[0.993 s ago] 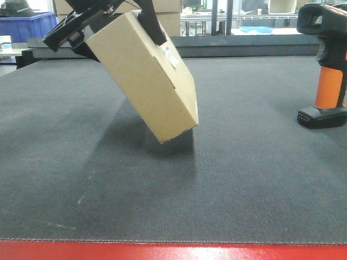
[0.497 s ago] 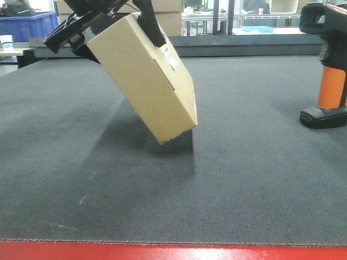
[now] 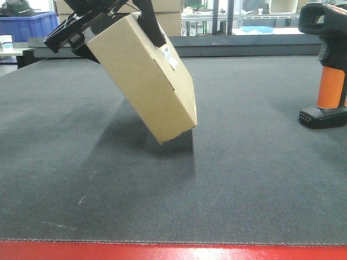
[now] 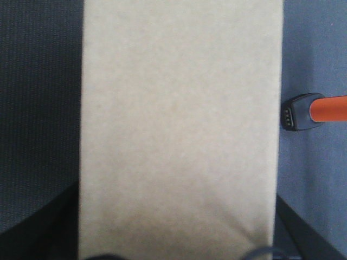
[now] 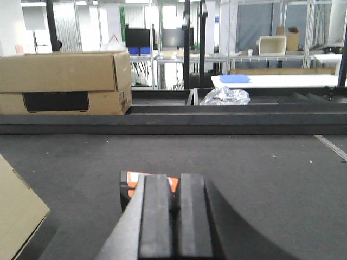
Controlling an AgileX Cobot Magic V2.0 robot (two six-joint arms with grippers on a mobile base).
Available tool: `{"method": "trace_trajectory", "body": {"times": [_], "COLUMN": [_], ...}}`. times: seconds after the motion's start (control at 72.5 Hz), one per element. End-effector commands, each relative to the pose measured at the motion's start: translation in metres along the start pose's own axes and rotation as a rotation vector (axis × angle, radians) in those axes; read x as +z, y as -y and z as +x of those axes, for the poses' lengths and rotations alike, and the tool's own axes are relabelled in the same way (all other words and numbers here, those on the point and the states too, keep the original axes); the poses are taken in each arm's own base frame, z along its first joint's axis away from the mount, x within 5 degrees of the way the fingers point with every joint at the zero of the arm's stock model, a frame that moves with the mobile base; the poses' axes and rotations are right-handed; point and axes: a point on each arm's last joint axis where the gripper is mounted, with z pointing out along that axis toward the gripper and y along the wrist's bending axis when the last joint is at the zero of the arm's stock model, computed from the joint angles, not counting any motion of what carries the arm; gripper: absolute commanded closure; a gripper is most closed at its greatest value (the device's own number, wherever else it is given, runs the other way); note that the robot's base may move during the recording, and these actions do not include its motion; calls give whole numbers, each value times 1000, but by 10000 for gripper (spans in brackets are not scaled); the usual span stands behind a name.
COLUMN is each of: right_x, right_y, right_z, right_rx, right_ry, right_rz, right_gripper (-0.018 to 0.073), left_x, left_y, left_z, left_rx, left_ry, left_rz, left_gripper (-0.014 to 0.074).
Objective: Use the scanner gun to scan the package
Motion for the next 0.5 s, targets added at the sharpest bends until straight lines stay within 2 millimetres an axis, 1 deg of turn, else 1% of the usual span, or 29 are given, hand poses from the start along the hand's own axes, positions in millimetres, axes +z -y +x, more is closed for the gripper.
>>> {"method": "trace_trajectory", "body": {"times": [0.0,0.097,0.235,0.359,0.483], "right_x": [13,23,31,47,69], "right_y": [0,1,2,3,5], "right_z": [-13,-21,-19,-3,19], "right_rx": [-8,-9,-9,7,29], "right_ry": [46,137,133,3,-143], "right_rz": [11,22,27,32,44], "right_gripper": [727,727,727,727,722], "left_x": [-3,-3,-3,-3,-3], "left_y": [4,4,4,4,3], "left_z": [0,0,0,0,0], "left_rx": [3,5,6,11,16], "left_ry": [13,12,12,13,15], "left_rz": [15,15,15,9,5], "left_gripper": [707,707,707,707,707]}}
